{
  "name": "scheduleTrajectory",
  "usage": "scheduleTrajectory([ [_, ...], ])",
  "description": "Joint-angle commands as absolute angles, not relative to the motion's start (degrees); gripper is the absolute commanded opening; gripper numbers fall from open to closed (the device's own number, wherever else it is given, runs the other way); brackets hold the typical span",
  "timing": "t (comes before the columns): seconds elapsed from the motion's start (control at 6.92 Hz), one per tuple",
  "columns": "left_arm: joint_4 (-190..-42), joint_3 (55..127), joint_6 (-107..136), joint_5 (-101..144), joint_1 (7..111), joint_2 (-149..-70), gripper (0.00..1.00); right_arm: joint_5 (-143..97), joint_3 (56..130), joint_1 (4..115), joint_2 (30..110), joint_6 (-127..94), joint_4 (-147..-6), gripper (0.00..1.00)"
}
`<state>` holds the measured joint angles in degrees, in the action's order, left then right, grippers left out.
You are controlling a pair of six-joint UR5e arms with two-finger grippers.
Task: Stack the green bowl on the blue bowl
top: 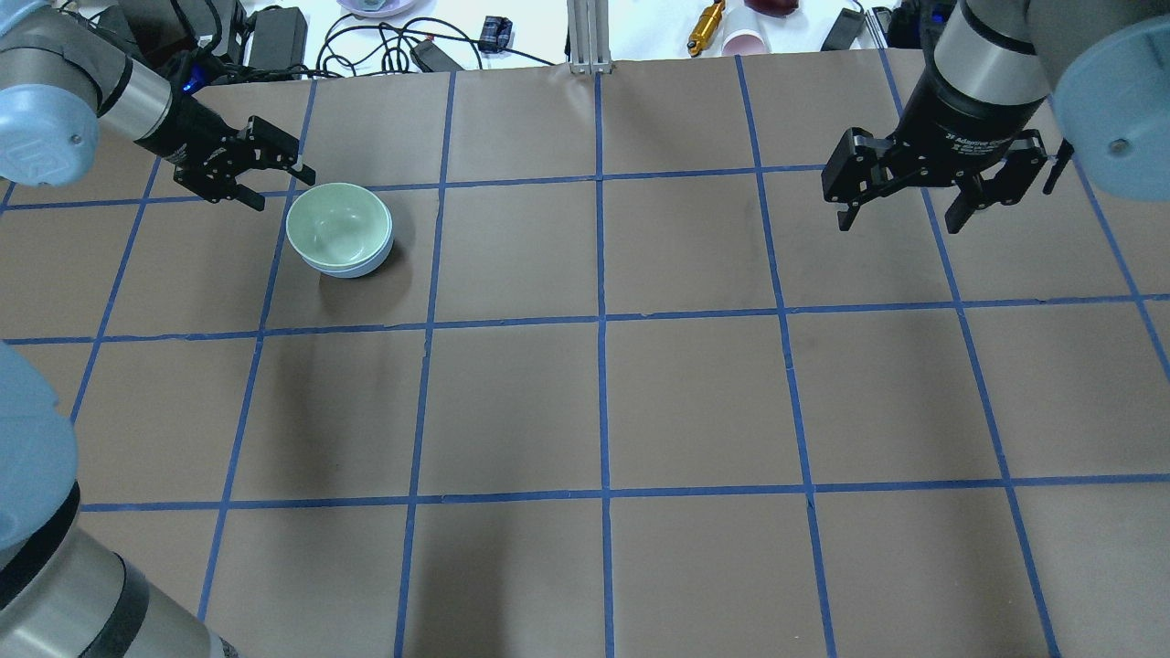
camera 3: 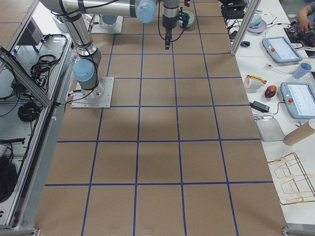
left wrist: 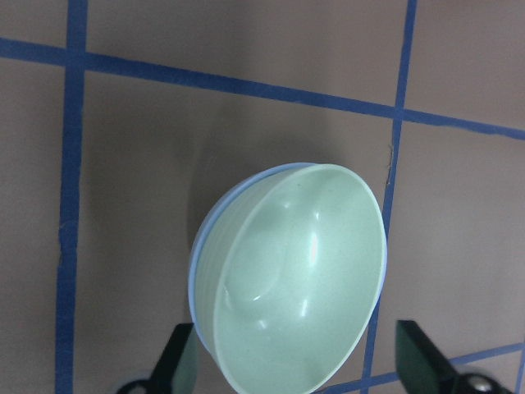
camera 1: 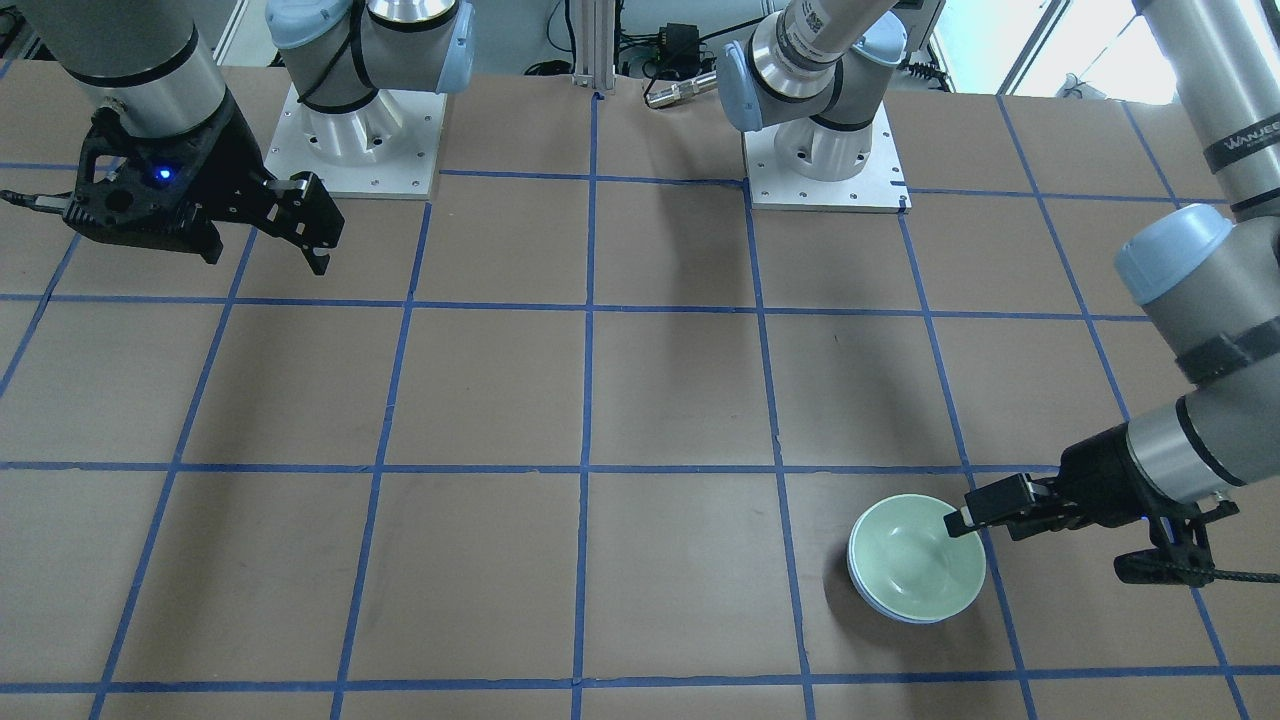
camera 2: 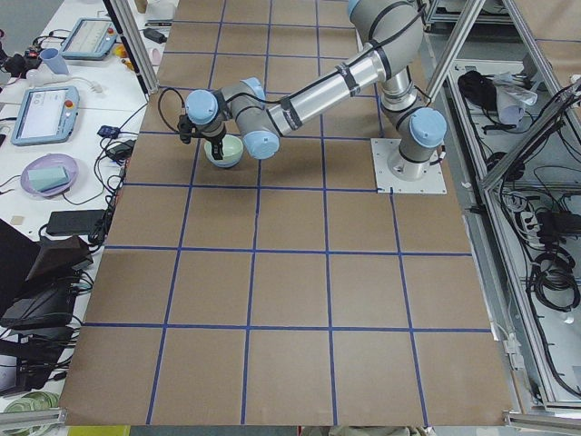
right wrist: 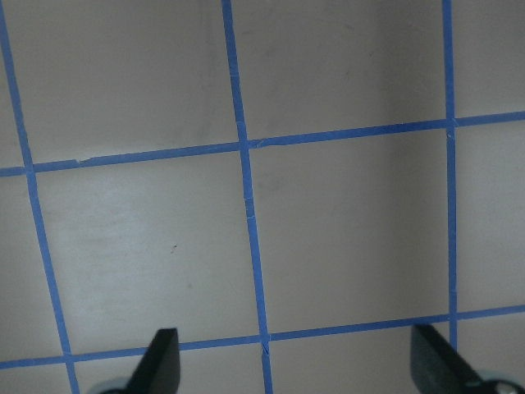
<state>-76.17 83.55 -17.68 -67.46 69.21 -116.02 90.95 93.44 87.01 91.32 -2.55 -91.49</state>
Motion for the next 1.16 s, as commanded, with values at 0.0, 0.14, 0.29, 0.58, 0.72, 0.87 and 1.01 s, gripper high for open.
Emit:
scheduleTrajectory([
  [0.0,-77.9,82.6,-11.6,-76.0,75.3,-110.9,1.0,91.0,93.4,87.0,91.3,-2.5,-91.5,1.0],
  [0.14,-79.6,82.5,-10.3,-79.3,77.9,-108.5,1.0,91.0,93.4,87.0,91.3,-2.5,-91.5,1.0],
  [0.29,-80.8,82.6,-5.2,-79.7,79.9,-106.1,1.0,91.0,93.4,87.0,91.3,-2.5,-91.5,1.0],
  [0.58,-85.6,82.6,-3.6,-83.8,83.4,-100.6,1.0,91.0,93.4,87.0,91.3,-2.5,-91.5,1.0],
  [0.72,-87.9,82.7,-3.6,-84.0,84.7,-97.8,1.0,91.0,93.4,87.0,91.3,-2.5,-91.5,1.0],
  [0.87,-89.5,83.2,-3.6,-86.5,85.7,-95.3,1.0,91.0,93.4,87.0,91.3,-2.5,-91.5,1.0],
  [1.01,-90.7,83.8,-3.6,-88.3,87.0,-93.6,1.0,91.0,93.4,87.0,91.3,-2.5,-91.5,1.0],
])
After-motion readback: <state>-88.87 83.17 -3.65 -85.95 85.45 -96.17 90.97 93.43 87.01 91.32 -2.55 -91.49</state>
